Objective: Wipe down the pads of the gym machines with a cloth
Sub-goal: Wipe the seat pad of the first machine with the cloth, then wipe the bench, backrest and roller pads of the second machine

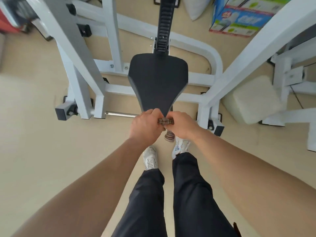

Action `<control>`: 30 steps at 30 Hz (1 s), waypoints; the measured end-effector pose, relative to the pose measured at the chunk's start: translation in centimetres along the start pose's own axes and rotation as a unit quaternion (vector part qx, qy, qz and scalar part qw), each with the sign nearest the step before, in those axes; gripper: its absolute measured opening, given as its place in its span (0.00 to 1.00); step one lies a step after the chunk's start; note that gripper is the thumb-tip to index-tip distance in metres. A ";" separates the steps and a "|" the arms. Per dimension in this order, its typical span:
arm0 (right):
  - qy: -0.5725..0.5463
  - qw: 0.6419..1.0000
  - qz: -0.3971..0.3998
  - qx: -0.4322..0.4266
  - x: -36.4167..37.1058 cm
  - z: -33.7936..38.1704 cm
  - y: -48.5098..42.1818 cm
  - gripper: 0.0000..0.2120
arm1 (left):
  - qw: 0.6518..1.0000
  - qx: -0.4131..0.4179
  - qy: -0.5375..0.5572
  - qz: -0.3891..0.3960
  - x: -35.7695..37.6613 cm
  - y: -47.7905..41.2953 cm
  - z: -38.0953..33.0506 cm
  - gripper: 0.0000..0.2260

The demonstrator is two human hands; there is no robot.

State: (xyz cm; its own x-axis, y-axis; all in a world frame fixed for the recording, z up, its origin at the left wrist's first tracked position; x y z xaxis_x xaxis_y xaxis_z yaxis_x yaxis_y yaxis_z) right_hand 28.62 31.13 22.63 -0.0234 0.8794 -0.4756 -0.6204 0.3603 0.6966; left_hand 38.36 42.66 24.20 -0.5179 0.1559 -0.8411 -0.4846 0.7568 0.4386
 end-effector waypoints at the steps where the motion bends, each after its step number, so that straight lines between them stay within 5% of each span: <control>1: -0.027 1.000 -0.001 0.011 -0.7 0.4 1.6 0.05 | 1.000 0.000 0.010 0.019 -1.3 0.8 -0.7 0.10; 12: -0.165 0.979 -0.073 0.093 -10.5 3.6 21.6 0.08 | 0.979 0.103 0.063 0.164 -13.6 7.8 -9.2 0.10; 19: -0.251 0.946 -0.160 0.129 -16.5 2.6 30.7 0.15 | 0.965 0.196 0.040 0.170 -17.0 11.1 -19.4 0.15; 27: -0.326 0.907 -0.238 0.118 -19.1 -2.2 40.7 0.07 | 0.948 0.243 0.032 0.203 -17.5 15.1 -29.5 0.19; 30: -0.363 0.889 -0.257 0.109 -19.7 -5.1 44.5 0.14 | 0.950 0.245 0.053 0.185 -16.5 17.8 -33.9 0.15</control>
State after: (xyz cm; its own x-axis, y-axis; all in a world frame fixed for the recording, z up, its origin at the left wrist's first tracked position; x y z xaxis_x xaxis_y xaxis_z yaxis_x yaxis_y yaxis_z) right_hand -2.57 28.28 60.26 0.7812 0.5212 -0.3436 -0.2343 0.7550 0.6124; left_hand 14.37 32.05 56.60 -0.6702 0.4239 -0.6092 0.1178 0.8712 0.4766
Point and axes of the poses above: each hand's wrist, its own y-axis away from the middle knuckle, its own x-axis out of the palm, z = x × y, the point moved 1 cm from there along -y, towards the middle knuckle, and after that the axes turned 9 degrees about -y, right-handed, at the moved point
